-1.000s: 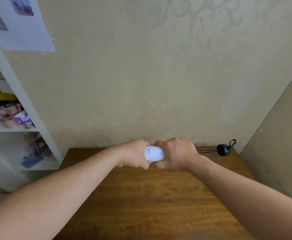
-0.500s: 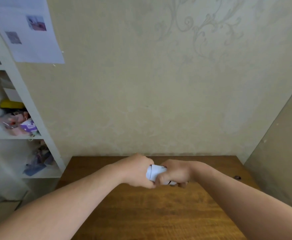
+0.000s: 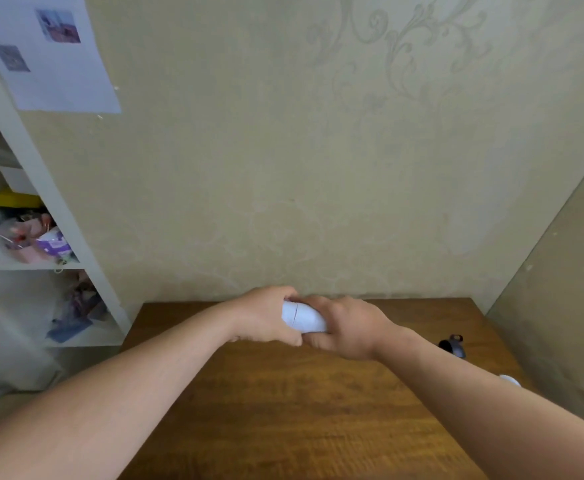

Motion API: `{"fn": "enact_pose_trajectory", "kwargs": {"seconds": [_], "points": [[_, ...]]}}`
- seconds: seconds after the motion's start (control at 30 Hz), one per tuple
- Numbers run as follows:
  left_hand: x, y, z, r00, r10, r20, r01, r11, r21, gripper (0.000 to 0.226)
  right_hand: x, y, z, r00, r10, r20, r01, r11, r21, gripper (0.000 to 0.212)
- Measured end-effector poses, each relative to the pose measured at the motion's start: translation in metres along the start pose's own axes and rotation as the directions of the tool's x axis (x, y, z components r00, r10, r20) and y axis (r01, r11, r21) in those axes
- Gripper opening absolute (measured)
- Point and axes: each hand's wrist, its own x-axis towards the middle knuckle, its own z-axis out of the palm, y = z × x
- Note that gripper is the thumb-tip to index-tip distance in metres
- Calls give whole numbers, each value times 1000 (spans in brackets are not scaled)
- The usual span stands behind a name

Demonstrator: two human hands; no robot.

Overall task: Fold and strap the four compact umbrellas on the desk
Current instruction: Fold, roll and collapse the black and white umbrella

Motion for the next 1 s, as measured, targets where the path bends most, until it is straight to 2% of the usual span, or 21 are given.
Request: {"fn": "enact_pose_trajectory", "kwargs": {"seconds": [0.07,0.13,0.17,0.23,0.33,0.43,0.53,0.63,0.73,0.83,1.0], "points": [[0,-6,-1,997,50,-65,-58,989,-133,58,-1,4,-3,998,50,31,-57,956,289,39],[-1,-10,0,992,66,-111,-100,937,-334,60,-5,5,-1,992,112,61,-125,750,649,22],[-2,-9,2,991,62,-120,-107,898,-427,62,-7,6,0,987,134,91,-156,629,762,20],[-5,-5,7,988,33,-148,-108,837,-536,64,-11,6,2,982,128,138,-182,473,862,25],[-7,0,14,981,-16,-196,-119,744,-657,64,-16,4,4,980,106,170,-196,322,926,36],[-5,5,21,976,-40,-212,-132,664,-736,64,-16,5,6,975,135,179,-205,211,956,32],[-1,11,26,968,-41,-247,-164,642,-749,58,-16,6,5,968,145,206,-221,100,970,29],[-1,19,25,958,-43,-283,-196,621,-759,46,-18,11,5,960,87,267,-260,-80,962,30],[-2,28,24,958,-17,-287,-224,582,-782,43,-19,19,12,969,-10,248,-243,-244,939,49],[-2,34,23,961,15,-276,-233,583,-779,43,-16,21,13,973,-58,222,-229,-308,924,61],[-2,36,16,959,36,-283,-245,612,-752,44,-13,27,8,971,-81,224,-237,-277,931,60]]}}
